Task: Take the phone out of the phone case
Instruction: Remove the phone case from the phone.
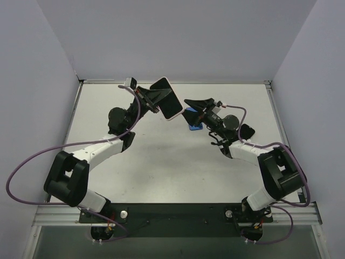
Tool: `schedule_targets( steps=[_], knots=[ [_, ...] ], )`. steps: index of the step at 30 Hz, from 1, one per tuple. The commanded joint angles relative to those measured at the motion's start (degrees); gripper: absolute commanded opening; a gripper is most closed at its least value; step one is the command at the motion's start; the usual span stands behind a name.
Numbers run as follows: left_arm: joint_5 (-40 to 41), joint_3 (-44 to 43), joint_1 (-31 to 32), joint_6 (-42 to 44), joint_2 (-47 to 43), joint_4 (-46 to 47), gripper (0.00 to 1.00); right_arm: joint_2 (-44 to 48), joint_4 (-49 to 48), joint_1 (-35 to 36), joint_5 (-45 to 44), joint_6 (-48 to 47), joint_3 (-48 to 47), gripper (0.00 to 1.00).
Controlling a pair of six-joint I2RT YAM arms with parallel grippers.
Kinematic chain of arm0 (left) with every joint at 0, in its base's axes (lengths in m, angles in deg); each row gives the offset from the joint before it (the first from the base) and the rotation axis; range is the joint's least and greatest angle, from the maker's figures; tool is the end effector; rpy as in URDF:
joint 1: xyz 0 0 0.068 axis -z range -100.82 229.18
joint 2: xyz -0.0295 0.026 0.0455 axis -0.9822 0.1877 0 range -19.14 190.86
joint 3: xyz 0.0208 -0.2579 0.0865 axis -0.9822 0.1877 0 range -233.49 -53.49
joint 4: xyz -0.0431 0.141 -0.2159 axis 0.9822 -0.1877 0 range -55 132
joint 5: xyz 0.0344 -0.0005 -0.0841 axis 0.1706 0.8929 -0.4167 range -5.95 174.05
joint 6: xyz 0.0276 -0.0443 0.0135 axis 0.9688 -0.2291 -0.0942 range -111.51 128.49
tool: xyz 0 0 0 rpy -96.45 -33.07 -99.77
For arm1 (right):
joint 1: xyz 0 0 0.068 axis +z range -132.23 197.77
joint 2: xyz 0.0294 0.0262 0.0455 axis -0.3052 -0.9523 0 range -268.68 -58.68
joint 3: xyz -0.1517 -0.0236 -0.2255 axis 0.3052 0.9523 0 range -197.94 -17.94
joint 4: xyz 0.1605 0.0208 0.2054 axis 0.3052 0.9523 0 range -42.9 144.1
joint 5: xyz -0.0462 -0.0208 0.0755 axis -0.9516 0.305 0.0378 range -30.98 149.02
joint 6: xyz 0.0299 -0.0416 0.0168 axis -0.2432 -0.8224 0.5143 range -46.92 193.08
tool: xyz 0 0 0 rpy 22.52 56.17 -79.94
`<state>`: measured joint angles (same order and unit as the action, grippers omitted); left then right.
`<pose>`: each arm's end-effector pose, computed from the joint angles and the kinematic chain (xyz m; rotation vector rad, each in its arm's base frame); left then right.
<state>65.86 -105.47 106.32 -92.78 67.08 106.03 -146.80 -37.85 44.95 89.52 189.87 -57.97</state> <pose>0.2907 -0.1616 0.3422 -0.5027 1.2675 -2.1329 0.2617 0.1548 0.2978 0.3932 1.3520 2.4554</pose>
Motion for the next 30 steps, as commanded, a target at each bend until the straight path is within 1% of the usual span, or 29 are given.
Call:
schedule_targets(
  steps=[1,3,4,5,6,7,8,9,10,11,12,13,14,15,17,21,26,27,28,30],
  knots=[
    [-13.4,0.2,2.4,-4.1,-6.2,23.3,0.00,2.9,-4.4,-7.0,8.1,-0.8,6.4,0.46],
    [-18.6,1.1,3.1,-2.4,-6.0,18.4,0.00,6.2,0.1,-9.1,10.4,-5.9,7.5,0.47],
    [-20.5,1.4,3.4,-1.7,-5.9,16.2,0.00,7.3,5.9,-10.6,12.4,-7.9,7.4,0.47],
    [-22.9,1.1,3.6,1.3,-5.9,12.6,0.00,8.6,9.0,-11.2,13.5,-12.8,7.1,0.47],
    [-26.7,0.8,4.5,3.3,-6.1,4.9,0.00,11.0,12.4,-11.7,14.5,-15.4,6.5,0.47],
    [-28.2,0.6,4.9,5.6,-6.1,1.0,0.00,12.4,20.6,-12.8,15.3,-18.2,5.6,0.47],
    [-30.0,0.2,5.3,11.2,-6.0,-2.8,0.00,14.0,25.2,-13.1,16.1,-21.8,4.0,0.47],
    [-33.4,-1.6,6.6,14.8,-5.6,-13.2,0.00,17.0,30.3,-13.6,16.3,-28.7,2.6,0.47],
    [-34.0,-2.1,7.0,18.4,-5.6,-18.1,0.00,18.5,41.4,-14.1,16.3,-33.2,1.2,0.47],
    [-34.1,-2.2,7.5,24.2,-5.6,-21.7,0.00,19.6,46.6,-14.1,16.4,-36.8,-2.5,0.47],
    [-34.4,-2.2,7.8,26.3,-5.3,-26.6,0.00,21.0,50.9,-14.0,16.7,-43.3,-4.2,0.49],
    [-34.5,-2.2,8.0,27.4,-4.9,-27.2,0.00,21.3,57.3,-14.0,17.2,-45.7,-5.8,0.50],
    [-34.8,-1.9,8.0,28.1,-4.4,-27.1,0.00,21.4,59.3,-14.1,18.3,-47.3,-8.3,0.51],
    [-35.0,-1.5,8.0,27.7,-3.4,-25.6,0.00,21.6,60.5,-14.1,18.7,-49.9,-9.0,0.53],
    [-35.2,-1.1,8.0,26.3,-2.2,-23.8,0.00,21.3,63.6,-14.1,19.8,-51.7,-10.4,0.55],
    [-35.9,-0.9,8.2,22.5,0.7,-16.1,0.00,20.1,63.8,-13.7,23.3,-52.3,-11.1,0.57],
    [-35.7,-1.3,8.2,21.8,1.3,-15.2,0.00,20.0,65.2,-12.9,25.1,-54.1,-11.3,0.56],
    [-35.6,-1.4,8.2,21.6,1.4,-15.0,0.00,19.8,64.5,-12.9,25.8,-53.3,-10.9,0.56],
    [-35.5,-1.4,8.1,21.4,1.6,-14.8,0.00,19.7,61.3,-12.9,27.3,-52.4,-9.6,0.55],
    [-35.4,-1.6,8.2,20.9,2.0,-14.1,0.00,19.6,59.2,-12.8,28.2,-50.9,-8.6,0.51]
  ],
)
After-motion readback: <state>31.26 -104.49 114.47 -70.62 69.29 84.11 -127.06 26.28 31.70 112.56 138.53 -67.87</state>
